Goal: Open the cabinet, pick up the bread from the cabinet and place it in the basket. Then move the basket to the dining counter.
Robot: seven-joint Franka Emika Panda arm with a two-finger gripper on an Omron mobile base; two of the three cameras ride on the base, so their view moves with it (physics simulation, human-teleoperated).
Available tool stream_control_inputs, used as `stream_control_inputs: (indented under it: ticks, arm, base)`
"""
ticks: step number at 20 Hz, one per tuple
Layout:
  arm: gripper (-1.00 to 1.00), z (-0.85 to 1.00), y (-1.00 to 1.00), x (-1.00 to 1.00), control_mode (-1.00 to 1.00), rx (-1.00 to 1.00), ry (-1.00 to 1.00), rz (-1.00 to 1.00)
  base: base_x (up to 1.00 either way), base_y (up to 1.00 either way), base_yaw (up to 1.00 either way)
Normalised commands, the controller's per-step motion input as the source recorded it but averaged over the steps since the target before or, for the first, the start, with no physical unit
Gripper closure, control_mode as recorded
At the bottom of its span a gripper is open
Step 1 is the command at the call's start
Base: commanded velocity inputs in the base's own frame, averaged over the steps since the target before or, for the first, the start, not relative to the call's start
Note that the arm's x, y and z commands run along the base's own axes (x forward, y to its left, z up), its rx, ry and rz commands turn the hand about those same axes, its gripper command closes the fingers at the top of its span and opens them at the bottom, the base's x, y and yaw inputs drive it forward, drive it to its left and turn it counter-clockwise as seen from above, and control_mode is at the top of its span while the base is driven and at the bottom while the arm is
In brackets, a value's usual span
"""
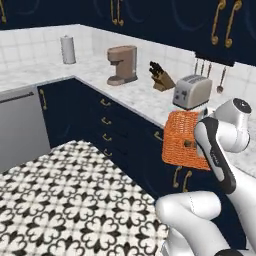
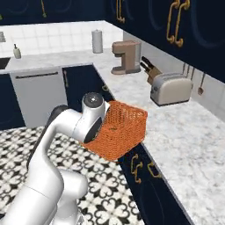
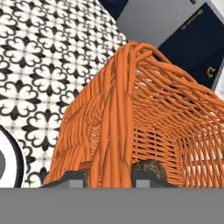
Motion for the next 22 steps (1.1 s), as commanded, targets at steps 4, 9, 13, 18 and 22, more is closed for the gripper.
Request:
stream_control_inputs:
  ticks: [4, 9, 13, 18, 22]
  arm:
    - [1.0, 0.0, 0.0, 0.0, 1.0, 0.0, 0.0, 0.0]
    - [1.0, 0.0, 0.0, 0.0, 1.0, 0.0, 0.0, 0.0]
    - [1.0, 0.0, 0.0, 0.0, 1.0, 0.0, 0.0, 0.0]
    - [1.0, 0.0, 0.0, 0.0, 1.0, 0.0, 0.0, 0.0]
    - [1.0, 0.0, 0.0, 0.0, 1.0, 0.0, 0.0, 0.0]
  base:
    - [-0.03, 0.0, 1.0]
    - [-0.03, 0.0, 1.0]
    - [0.0, 0.0, 1.0]
    - [0.0, 0.0, 1.0]
    - [0.0, 0.0, 1.0]
